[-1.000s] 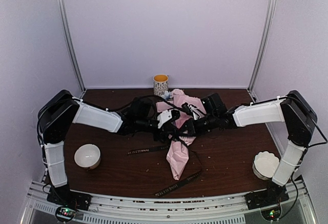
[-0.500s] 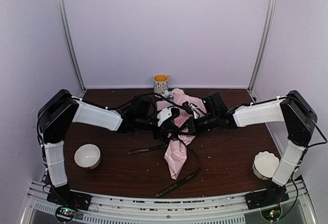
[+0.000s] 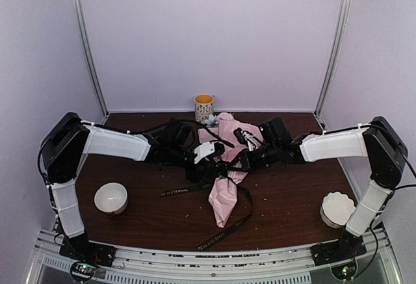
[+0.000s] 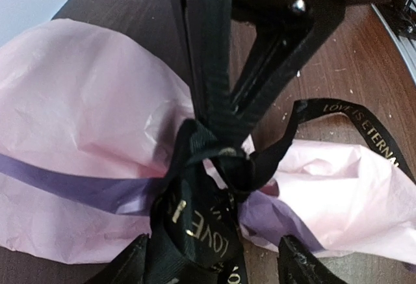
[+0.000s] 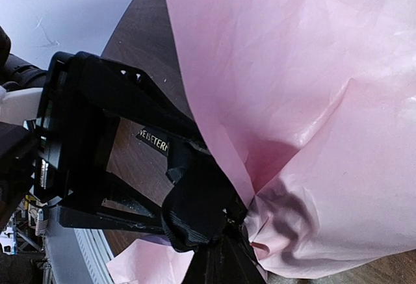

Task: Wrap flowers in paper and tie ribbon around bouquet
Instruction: Tie the half-tied ribbon around the folded bouquet.

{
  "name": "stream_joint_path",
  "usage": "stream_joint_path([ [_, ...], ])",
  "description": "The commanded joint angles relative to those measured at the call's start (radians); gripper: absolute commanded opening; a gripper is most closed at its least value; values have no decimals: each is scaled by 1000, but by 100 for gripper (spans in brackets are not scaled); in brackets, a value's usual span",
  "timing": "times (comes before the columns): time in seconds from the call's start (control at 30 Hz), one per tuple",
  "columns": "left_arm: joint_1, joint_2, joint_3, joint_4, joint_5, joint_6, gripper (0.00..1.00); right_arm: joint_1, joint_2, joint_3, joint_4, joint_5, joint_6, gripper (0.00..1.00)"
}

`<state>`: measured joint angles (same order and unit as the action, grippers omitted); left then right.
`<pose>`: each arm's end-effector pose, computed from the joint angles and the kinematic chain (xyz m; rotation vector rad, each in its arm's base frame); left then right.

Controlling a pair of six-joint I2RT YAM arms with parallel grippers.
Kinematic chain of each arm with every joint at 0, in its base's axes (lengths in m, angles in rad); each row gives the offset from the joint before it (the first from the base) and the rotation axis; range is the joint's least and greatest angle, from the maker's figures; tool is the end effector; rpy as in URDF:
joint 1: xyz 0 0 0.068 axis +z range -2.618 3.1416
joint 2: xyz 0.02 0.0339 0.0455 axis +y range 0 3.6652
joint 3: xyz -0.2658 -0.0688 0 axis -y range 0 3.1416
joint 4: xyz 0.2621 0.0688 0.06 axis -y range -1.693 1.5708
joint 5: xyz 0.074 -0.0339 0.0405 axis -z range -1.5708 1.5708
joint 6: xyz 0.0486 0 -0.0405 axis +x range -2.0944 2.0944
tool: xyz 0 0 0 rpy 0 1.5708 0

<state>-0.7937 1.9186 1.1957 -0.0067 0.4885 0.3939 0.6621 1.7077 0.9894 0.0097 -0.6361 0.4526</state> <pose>0.2881 -0.3254 0.1571 1.4997 1.7632 -0.7662 0.2811 0.2558 0.1759 -0.6200 2.3780 1.2700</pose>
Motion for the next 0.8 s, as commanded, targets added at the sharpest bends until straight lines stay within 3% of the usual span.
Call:
stream_joint_path([
  [0.0,4,-32,22,-130,-73,42,69,-2,-42,7,-28,41,-30,0],
  [0.13,9,-21,-9,-85,-196,1,70,-2,-44,13,-36,38,-35,0],
  [0.3,20,15,-4,-34,-174,-32,69,-2,-48,16,-44,37,-38,0],
  [0.37,23,35,11,-41,-157,-41,59,-2,-49,19,-53,39,-40,0],
  [0.6,33,35,4,-82,-145,-48,8,-2,-74,16,-85,89,-51,0],
  [0.67,40,30,0,-88,-153,-59,0,-2,-71,27,-105,104,-57,0],
  [0.77,47,19,-6,-91,-155,-65,0,-2,-71,33,-118,123,-63,2],
])
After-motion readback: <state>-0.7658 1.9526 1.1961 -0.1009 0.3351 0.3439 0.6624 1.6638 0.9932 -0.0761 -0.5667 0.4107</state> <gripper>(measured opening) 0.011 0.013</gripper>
